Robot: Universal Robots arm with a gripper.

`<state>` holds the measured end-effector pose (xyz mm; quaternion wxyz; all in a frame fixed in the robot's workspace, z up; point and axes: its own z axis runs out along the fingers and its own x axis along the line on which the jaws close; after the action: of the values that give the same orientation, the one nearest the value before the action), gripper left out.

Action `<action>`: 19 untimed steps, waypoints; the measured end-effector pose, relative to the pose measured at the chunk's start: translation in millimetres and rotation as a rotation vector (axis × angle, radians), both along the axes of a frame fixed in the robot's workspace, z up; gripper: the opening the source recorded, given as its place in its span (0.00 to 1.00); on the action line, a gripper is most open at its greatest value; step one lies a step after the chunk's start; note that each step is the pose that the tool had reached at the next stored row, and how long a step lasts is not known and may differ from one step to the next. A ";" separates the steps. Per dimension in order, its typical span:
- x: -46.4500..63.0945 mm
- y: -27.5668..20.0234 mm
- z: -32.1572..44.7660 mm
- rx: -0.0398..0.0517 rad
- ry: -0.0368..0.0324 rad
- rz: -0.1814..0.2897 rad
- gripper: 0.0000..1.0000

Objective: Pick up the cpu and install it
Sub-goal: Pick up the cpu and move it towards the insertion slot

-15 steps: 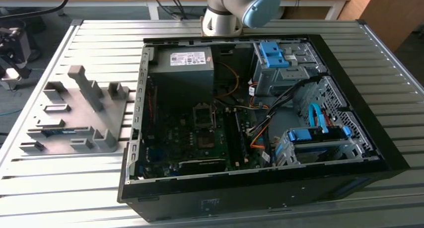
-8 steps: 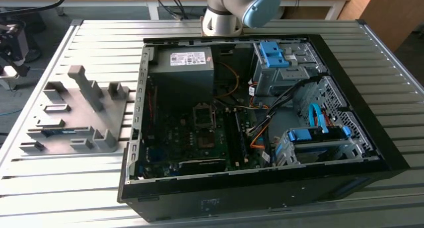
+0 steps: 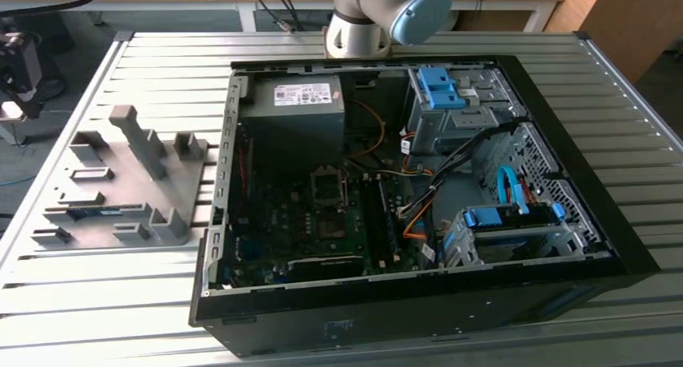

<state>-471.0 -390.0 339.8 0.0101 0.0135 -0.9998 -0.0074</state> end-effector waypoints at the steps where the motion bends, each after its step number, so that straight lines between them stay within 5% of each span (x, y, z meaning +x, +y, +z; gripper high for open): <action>1: 0.0 0.0 0.9 0.0000 0.0000 0.000 0.47; 19: 0.0 0.0 16.9 0.0000 0.0000 0.000 0.47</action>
<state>-471.0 -390.0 356.8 0.0101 0.0135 -0.9998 -0.0074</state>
